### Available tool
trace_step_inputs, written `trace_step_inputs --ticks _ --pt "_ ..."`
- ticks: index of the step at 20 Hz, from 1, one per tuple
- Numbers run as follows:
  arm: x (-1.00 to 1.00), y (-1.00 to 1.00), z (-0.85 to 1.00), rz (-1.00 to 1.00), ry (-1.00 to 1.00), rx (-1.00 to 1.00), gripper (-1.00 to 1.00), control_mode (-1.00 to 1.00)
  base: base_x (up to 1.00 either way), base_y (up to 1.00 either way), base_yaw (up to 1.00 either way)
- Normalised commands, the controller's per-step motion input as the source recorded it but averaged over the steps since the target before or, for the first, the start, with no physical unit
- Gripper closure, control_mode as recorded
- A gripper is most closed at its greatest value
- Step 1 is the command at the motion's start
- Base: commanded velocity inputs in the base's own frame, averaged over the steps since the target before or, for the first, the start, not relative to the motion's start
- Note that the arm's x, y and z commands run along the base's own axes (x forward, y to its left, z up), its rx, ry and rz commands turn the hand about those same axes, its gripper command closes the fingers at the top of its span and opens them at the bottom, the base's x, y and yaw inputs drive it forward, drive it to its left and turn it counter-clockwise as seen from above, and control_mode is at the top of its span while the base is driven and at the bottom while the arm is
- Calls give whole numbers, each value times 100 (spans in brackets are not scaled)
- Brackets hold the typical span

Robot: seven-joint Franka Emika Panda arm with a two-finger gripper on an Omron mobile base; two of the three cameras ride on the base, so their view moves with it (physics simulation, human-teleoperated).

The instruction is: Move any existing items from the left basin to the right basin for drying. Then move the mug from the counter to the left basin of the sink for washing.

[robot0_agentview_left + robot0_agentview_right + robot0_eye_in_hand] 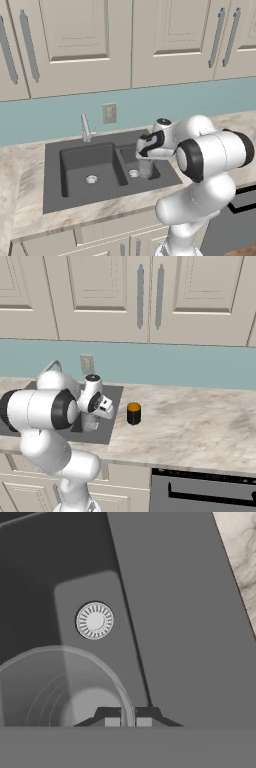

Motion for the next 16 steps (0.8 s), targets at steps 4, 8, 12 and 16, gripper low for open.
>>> trace_step_inputs --ticks 4,8,12,16 --pt "13 9 -16 -1 0 -5 100 -100 0 0 0" --pt "8 8 -15 0 0 -3 100 -100 0 0 0" --pt "9 12 -14 0 0 -1 100 -100 0 0 0" --pt "11 12 -17 0 1 0 100 -100 0 0 0"
